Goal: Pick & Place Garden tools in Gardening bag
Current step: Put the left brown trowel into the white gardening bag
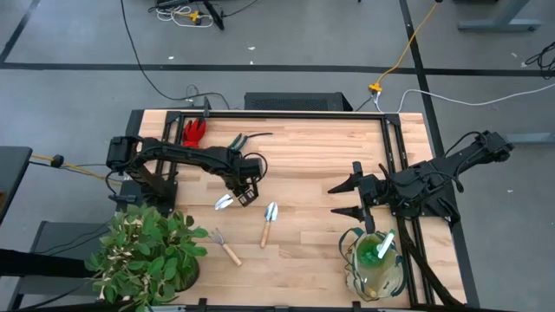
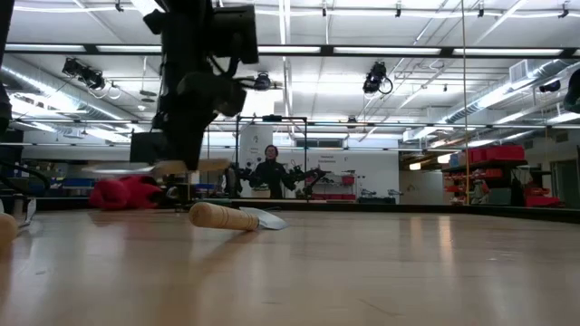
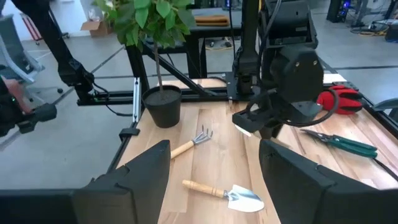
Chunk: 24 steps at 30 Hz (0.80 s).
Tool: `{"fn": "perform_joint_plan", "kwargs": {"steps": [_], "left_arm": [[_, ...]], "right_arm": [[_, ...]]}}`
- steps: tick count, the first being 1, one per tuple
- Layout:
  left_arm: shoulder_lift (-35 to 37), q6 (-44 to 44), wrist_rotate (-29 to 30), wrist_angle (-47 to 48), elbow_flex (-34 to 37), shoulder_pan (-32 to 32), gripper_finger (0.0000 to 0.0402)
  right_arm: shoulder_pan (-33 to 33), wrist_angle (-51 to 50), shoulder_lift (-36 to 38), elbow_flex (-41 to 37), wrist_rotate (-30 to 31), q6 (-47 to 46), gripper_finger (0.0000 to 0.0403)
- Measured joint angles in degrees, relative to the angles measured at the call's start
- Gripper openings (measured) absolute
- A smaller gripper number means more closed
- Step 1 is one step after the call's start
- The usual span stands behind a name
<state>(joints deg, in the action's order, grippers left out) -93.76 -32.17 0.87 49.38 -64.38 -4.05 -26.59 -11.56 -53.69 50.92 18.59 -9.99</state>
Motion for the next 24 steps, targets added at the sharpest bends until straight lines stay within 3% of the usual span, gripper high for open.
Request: {"fn": "perform_joint_plan", "kwargs": {"steps": [13, 24], "left_arm": [[0.0, 7.3, 2.4, -0.4, -13.8, 0.0, 0.0073], [0.0, 13.6, 1.2, -8.8, -24.4, 0.0, 0.0073]], "right_arm": [[0.5, 4.5, 0.1, 0.0, 3.0, -1.2, 0.0247], [2.8, 9.8, 0.1, 0.0, 3.0, -1.3, 0.0247]]}}
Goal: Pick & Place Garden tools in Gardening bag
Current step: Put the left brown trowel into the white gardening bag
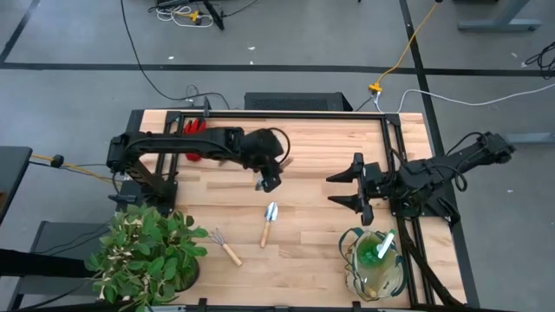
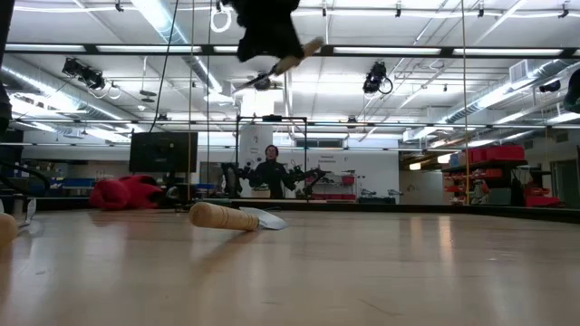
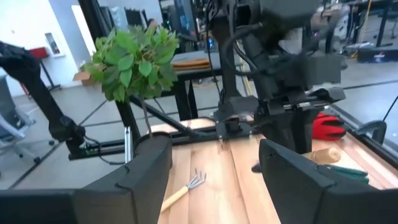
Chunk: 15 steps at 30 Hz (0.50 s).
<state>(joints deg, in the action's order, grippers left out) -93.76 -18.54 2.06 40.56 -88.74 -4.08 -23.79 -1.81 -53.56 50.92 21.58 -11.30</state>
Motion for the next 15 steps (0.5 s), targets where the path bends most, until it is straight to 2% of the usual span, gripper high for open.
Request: {"fn": "perform_joint_plan", "kwargs": {"steps": [4, 15], "left_arm": [[0.0, 1.7, -1.6, -4.4, -2.0, 0.0, 0.0073], [0.0, 4.2, -9.5, -22.3, -1.9, 0.1, 0.0073]], "right_arm": [[1.2, 2.1, 0.0, 0.0, 0.0, 1.1, 0.0247], [5.3, 6.3, 0.0, 0.0, 0.0, 1.9, 0.0247]]}}
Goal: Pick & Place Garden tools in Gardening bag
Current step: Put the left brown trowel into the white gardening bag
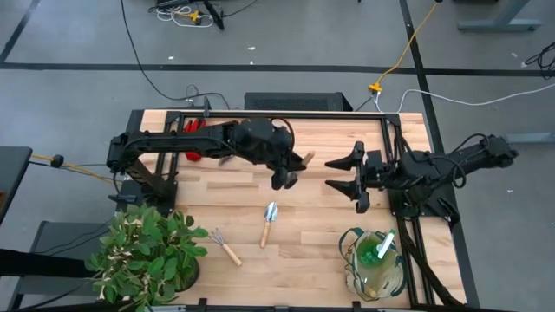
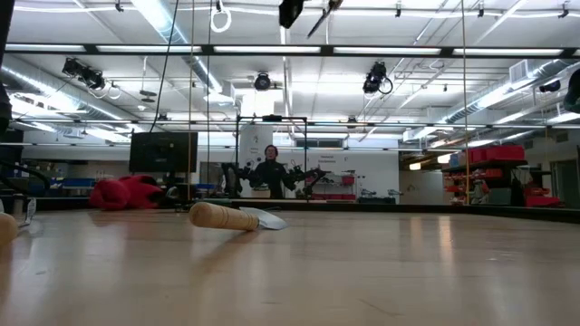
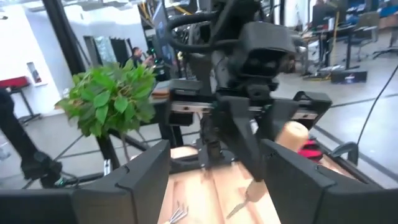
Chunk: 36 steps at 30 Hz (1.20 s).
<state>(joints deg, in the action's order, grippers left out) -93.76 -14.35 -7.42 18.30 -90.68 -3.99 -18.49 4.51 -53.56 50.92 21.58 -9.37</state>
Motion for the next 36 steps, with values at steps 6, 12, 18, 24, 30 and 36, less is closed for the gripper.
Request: {"fn": "perform_joint_plan", "kwargs": {"steps": [6, 12, 18, 24, 30, 36], "left_arm": [[0.0, 2.2, -4.0, -7.5, 0.0, 0.1, 0.0073], [0.0, 3.5, -5.9, -11.0, 0.1, 0.1, 0.0073], [0.0, 3.8, -6.0, -11.6, 0.1, 0.1, 0.0073], [0.0, 3.8, -6.0, -11.6, 0.1, 0.1, 0.0073], [0.0, 3.6, -5.8, -11.6, 0.1, 0.1, 0.0073], [0.0, 3.6, -5.7, -11.2, 0.1, 0.1, 0.0073]], "right_arm": [[2.4, 2.5, 0.0, 0.0, 0.0, 1.4, 0.0247], [4.6, 3.3, 0.0, 0.0, 0.0, 1.3, 0.0247], [7.1, 3.7, 0.0, 0.0, -1.9, 1.2, 0.0247], [9.6, 7.6, -2.1, 0.0, -6.9, 1.3, 0.0247], [11.2, 12.6, -6.0, 0.0, -11.3, 1.7, 0.0247], [11.8, 14.9, -7.2, 0.0, -12.1, 2.4, 0.0247]]}}
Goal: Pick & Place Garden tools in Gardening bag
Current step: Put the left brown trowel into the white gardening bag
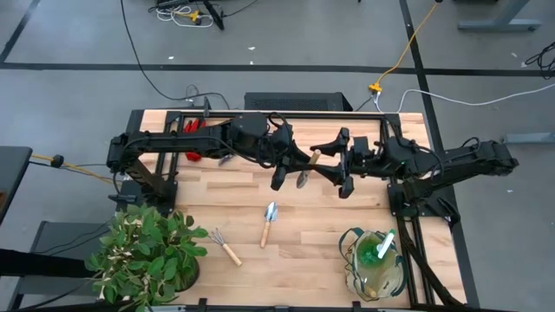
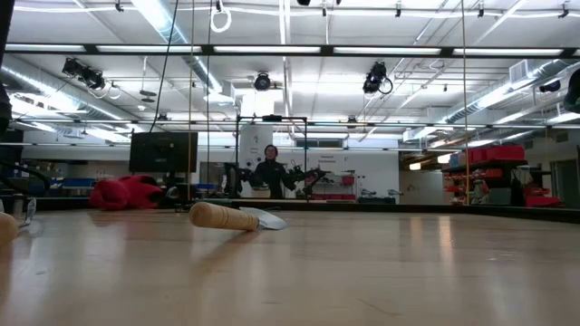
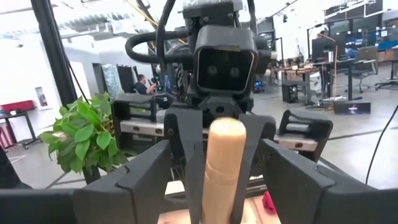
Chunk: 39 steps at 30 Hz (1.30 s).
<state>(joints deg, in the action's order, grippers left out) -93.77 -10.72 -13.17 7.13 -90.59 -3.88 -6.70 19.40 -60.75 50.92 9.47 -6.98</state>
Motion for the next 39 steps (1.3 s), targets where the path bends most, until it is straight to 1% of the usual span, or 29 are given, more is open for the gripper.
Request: {"fn": "perform_joint_plan", "kwargs": {"steps": [3, 6, 17, 31, 35, 39], "left_arm": [[0.0, 0.0, 0.0, 0.2, 0.0, 0.0, 0.0073], [0.0, 0.0, 0.0, 0.2, 0.0, 0.0, 0.0073], [0.0, 0.0, 0.0, 0.2, 0.0, 0.0, 0.0073], [0.0, 0.0, 0.0, 0.1, 0.0, 0.0, 0.0073], [0.0, 0.1, 0.0, 0.1, 0.0, 0.0, 0.0073], [0.0, 0.0, 0.1, 0.1, 0.0, 0.0, 0.0075]], "right_arm": [[0.0, 0.2, 0.0, 0.0, 0.0, 0.2, 0.0246], [0.0, 0.6, 0.1, 0.0, 0.0, 0.0, 0.0236], [0.0, 0.2, 0.1, 0.0, -0.1, -1.4, 0.0165], [0.0, -0.4, 0.1, 0.0, 0.0, -1.5, 0.0093], [0.0, -0.5, 0.1, 0.0, 0.0, -1.6, 0.0076], [0.0, -0.7, 0.1, 0.0, 0.0, -1.6, 0.0073]]}}
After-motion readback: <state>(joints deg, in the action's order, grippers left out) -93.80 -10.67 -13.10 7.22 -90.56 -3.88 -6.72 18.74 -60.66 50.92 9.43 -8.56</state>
